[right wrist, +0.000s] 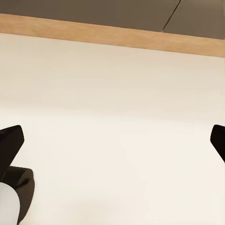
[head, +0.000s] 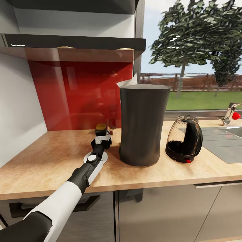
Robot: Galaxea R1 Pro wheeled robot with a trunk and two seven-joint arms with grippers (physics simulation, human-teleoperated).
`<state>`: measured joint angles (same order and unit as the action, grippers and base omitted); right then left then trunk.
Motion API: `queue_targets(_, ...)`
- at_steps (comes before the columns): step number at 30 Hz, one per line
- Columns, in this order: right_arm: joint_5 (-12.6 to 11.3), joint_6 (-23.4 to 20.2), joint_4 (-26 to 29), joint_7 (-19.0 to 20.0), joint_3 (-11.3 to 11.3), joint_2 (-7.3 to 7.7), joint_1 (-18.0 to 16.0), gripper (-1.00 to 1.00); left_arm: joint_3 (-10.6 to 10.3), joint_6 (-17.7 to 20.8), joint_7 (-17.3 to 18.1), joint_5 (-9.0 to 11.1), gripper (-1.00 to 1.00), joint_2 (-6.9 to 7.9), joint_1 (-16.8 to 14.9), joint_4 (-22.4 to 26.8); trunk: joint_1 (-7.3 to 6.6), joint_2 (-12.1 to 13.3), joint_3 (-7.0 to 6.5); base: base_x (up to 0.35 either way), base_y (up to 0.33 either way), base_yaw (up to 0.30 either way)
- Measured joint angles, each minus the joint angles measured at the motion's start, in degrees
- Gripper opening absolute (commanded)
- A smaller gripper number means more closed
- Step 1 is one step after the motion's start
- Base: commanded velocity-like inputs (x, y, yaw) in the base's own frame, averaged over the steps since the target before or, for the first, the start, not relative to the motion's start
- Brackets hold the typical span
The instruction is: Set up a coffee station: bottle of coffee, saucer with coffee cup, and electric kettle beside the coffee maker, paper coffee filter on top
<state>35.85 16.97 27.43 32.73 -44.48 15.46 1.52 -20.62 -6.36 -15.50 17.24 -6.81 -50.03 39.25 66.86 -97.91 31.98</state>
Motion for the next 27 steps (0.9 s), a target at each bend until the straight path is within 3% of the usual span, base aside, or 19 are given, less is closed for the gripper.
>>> queue_targets(21,0.0,0.2,0.0,-0.1,0.0,0.06,0.0,1.0,0.0,0.0,0.0,0.0,1.0,0.0,0.0,0.0,0.0,0.0,0.0,0.0,0.0,0.0)
queue_targets(27,0.0,0.2,0.0,-0.1,0.0,0.06,0.0,1.0,0.0,0.0,0.0,0.0,1.0,0.0,0.0,0.0,0.02,0.0,0.0,-0.161,0.0,0.0)
